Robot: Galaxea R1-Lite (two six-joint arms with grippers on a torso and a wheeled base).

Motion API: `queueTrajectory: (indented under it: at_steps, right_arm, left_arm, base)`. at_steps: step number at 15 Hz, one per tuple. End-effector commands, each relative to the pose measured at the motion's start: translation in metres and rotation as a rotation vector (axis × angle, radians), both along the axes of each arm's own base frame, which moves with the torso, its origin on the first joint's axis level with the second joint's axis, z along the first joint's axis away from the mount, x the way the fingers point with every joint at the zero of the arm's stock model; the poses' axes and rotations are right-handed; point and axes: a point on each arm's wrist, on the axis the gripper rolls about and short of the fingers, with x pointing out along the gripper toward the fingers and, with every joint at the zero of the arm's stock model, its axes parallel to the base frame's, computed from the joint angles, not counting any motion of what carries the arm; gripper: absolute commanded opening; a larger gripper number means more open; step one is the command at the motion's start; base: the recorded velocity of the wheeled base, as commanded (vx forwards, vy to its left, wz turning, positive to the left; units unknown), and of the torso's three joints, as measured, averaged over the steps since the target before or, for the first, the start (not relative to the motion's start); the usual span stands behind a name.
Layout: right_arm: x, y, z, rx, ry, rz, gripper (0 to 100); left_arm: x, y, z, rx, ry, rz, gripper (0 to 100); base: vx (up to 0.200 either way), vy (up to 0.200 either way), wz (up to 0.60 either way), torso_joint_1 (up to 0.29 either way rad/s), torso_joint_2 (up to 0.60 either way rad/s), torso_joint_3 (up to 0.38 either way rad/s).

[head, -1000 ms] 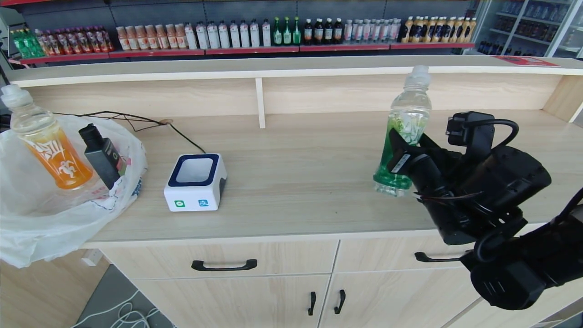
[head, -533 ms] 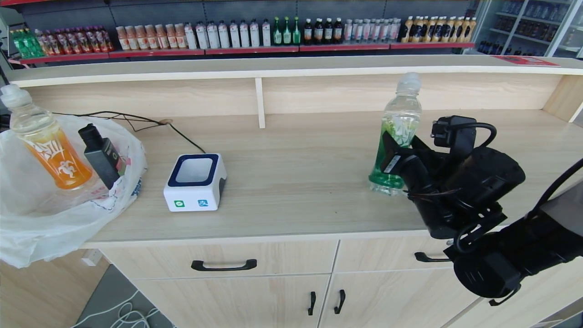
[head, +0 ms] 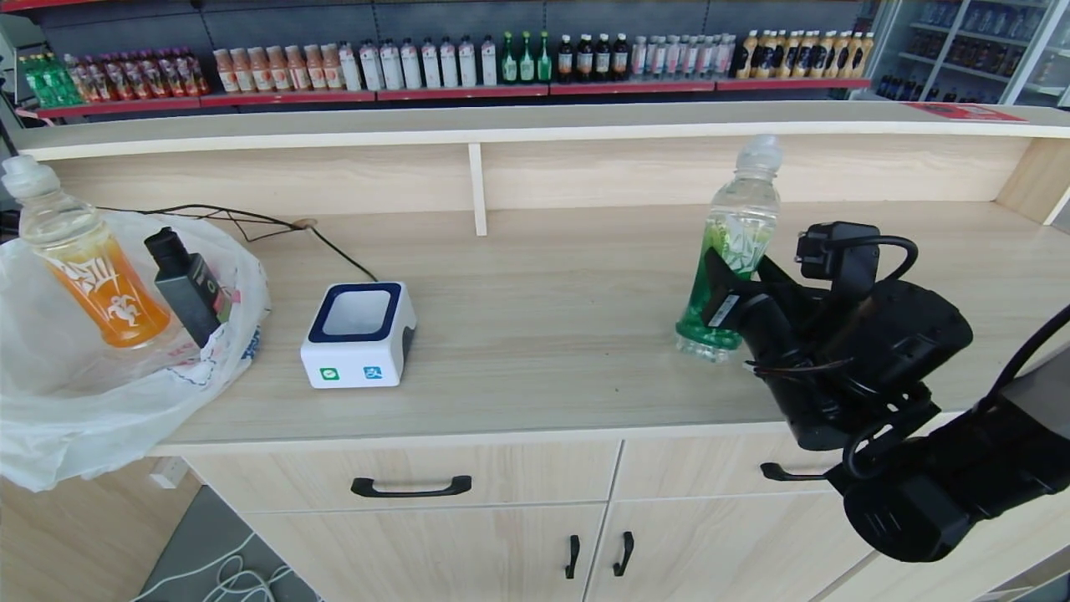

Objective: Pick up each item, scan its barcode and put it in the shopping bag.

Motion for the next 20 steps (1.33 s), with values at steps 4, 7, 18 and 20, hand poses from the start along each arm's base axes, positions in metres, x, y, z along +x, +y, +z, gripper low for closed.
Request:
queueTrajectory:
  at_steps: [4,7,18,20]
  right_arm:
    - [-0.009,-0.002,-0.001,-0.008,0.017,0.007,0]
    - [-0.012,-0.003,-0.002,-0.011,0.023,0.009,0]
    - [-0.027,-0.004,-0.012,-0.037,0.077,0.031,0]
    - [-0.029,-0.002,-0.014,-0.037,0.082,0.039,0]
  left_arm:
    - [0.0,0.0,0.0,-0.001,0.0,0.0,100]
    - [0.0,0.0,0.0,-0.001,0.0,0.0,100]
    - [0.0,0.0,0.0,-0.001,-0.001,0.0,100]
    - [0.0,0.0,0.0,-0.001,-0.001,0.0,100]
  base:
    - [0.0,0.0,0.0,0.0,0.0,0.0]
    - [0.0,0.0,0.0,0.0,0.0,0.0]
    - [0.0,0.0,0.0,0.0,0.0,0.0]
    - [0.0,0.0,0.0,0.0,0.0,0.0]
